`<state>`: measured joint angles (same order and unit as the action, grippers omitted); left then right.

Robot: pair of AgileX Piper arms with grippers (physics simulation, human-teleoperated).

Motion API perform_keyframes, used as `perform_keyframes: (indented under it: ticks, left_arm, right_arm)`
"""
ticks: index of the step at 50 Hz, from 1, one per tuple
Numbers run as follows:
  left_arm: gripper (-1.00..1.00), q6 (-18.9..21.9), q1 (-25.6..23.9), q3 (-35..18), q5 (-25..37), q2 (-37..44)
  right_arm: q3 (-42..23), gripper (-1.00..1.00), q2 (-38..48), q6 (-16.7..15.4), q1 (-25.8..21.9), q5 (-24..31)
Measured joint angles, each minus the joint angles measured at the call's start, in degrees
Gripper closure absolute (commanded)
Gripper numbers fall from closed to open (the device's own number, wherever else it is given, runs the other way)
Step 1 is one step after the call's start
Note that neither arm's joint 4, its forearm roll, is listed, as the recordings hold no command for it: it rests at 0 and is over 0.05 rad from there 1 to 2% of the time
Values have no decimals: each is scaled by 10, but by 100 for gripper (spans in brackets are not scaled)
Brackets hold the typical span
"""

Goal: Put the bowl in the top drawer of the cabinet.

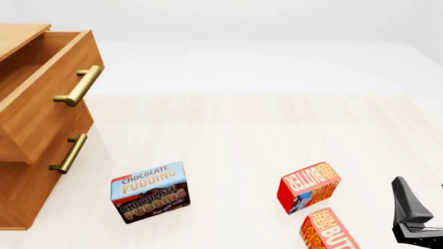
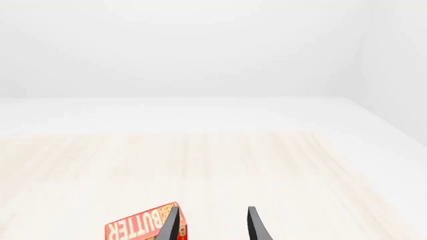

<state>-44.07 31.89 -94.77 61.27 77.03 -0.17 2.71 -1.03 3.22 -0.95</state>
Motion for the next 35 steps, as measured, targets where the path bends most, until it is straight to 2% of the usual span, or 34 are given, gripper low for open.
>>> perform_keyframes:
  ticks: [35]
  left_arm:
    - [100, 11, 34, 0, -14, 35]
  right_arm:
    - [0, -100, 0, 0, 1, 0]
